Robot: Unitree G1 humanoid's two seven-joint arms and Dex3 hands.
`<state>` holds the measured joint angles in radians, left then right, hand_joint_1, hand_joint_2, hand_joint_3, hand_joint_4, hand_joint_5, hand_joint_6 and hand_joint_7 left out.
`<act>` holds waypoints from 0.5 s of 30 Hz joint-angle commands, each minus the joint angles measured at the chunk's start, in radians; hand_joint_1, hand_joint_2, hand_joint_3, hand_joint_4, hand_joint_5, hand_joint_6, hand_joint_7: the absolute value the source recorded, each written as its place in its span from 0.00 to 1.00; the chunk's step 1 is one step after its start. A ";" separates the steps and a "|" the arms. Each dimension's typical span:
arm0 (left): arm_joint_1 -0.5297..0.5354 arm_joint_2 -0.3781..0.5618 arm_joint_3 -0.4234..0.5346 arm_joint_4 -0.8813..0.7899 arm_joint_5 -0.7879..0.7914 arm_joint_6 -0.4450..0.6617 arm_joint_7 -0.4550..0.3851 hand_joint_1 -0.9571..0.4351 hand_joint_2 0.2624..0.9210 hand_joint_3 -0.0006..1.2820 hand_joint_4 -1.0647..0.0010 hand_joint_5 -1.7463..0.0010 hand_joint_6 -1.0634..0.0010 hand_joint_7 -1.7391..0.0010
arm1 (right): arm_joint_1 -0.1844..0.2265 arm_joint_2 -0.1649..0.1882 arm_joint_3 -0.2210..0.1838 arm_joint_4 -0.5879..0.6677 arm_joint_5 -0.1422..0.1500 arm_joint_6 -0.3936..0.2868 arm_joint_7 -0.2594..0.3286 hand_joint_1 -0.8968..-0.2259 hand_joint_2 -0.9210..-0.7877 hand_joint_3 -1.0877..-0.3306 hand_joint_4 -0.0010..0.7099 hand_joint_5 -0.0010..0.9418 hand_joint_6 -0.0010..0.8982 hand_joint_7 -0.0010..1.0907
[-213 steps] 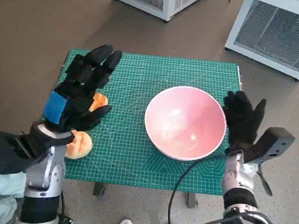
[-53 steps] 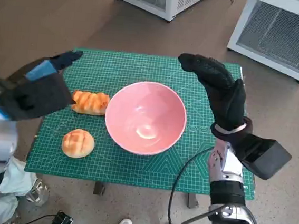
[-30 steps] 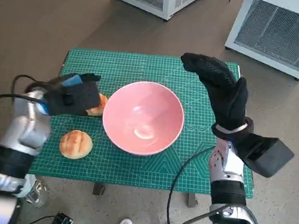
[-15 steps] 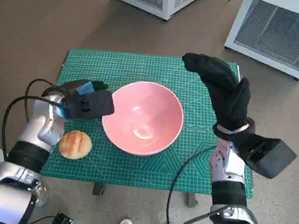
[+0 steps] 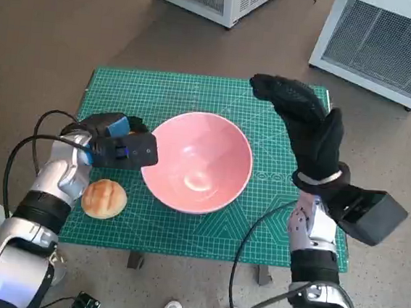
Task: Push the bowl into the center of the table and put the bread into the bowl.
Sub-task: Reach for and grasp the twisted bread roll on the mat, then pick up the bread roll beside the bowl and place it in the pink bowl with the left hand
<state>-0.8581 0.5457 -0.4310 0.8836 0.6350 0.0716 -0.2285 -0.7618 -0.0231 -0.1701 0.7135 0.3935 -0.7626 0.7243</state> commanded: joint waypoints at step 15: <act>0.027 0.096 0.075 -0.222 0.000 0.072 0.000 0.69 1.00 0.06 0.39 0.29 0.39 0.36 | 0.028 0.008 -0.004 0.005 0.035 0.019 0.033 0.27 0.00 0.43 0.27 0.00 0.00 0.58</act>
<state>-0.8439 0.5969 -0.3966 0.7843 0.6330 0.1046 -0.2147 -0.7590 -0.0192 -0.1714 0.7136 0.4211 -0.7589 0.7451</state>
